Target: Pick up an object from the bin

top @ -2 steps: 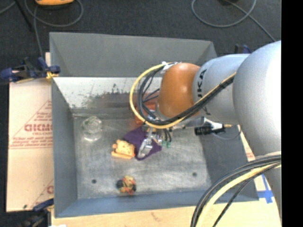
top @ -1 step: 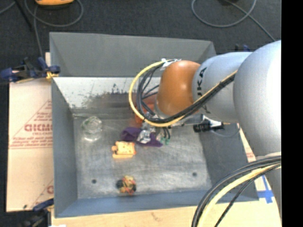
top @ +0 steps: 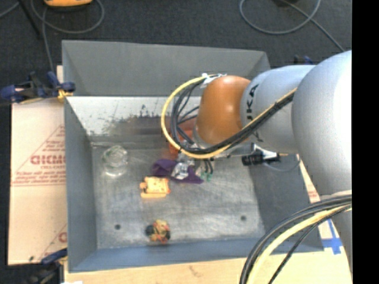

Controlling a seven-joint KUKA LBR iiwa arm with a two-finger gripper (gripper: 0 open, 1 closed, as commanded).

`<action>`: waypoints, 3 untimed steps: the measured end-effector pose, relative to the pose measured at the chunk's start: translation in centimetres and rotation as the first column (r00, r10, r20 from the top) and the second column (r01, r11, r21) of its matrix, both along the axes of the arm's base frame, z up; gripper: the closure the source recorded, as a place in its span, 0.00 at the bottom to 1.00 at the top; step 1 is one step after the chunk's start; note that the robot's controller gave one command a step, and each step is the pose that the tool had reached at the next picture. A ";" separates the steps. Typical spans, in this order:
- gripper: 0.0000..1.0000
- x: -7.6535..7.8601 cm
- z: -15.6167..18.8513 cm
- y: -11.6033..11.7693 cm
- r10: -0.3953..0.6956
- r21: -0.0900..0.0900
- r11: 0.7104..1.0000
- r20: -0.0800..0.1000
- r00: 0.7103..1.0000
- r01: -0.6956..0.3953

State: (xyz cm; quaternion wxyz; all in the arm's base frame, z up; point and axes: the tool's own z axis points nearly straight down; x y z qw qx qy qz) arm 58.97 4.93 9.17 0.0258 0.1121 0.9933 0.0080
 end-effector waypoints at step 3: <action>1.00 0.0 0.0 0.0 0.000 0.000 1.000 0.000 1.000 0.000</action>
Offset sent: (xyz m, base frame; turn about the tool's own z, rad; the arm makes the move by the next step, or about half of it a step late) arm 0.0001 -0.0001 0.0011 -0.0005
